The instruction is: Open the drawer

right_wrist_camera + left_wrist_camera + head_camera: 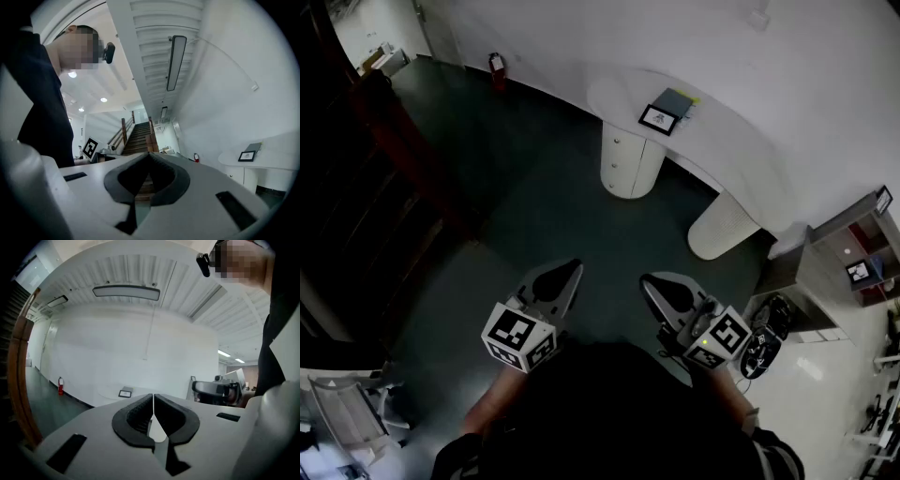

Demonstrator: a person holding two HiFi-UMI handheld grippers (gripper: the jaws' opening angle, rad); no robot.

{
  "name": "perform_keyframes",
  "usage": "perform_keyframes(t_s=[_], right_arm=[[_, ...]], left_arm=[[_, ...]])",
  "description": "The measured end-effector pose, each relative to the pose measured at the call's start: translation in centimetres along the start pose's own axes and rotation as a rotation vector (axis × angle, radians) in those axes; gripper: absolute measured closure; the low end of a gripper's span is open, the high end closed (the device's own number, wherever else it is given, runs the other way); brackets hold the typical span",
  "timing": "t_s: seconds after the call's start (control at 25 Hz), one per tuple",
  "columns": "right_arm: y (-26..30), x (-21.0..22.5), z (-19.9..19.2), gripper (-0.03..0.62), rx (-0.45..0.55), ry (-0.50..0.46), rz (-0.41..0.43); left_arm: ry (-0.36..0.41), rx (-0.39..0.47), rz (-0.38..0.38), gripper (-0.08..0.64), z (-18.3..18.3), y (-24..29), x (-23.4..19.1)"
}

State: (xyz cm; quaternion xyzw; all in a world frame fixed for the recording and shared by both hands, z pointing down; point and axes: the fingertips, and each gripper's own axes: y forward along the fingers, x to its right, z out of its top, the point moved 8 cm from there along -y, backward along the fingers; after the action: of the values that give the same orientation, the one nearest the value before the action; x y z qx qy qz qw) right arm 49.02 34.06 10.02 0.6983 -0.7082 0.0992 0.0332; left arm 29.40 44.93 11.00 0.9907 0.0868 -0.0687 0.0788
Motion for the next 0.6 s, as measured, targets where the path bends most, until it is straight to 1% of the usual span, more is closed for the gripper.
perform_keyframes(t_s=[0.28, 0.44, 0.6], right_arm=[[3.3, -0.9, -0.2, 0.578, 0.000, -0.004, 0.049], [6.0, -1.8, -0.7, 0.578, 0.005, 0.010, 0.095], [9.6, -3.7, -0.7, 0.577, 0.037, 0.019, 0.154]], left_arm=[[0.009, 0.007, 0.034, 0.541, 0.1, -2.1, -2.1], [0.009, 0.007, 0.063, 0.541, 0.0, -4.1, -3.8], [0.016, 0.018, 0.104, 0.541, 0.2, -7.1, -6.0]])
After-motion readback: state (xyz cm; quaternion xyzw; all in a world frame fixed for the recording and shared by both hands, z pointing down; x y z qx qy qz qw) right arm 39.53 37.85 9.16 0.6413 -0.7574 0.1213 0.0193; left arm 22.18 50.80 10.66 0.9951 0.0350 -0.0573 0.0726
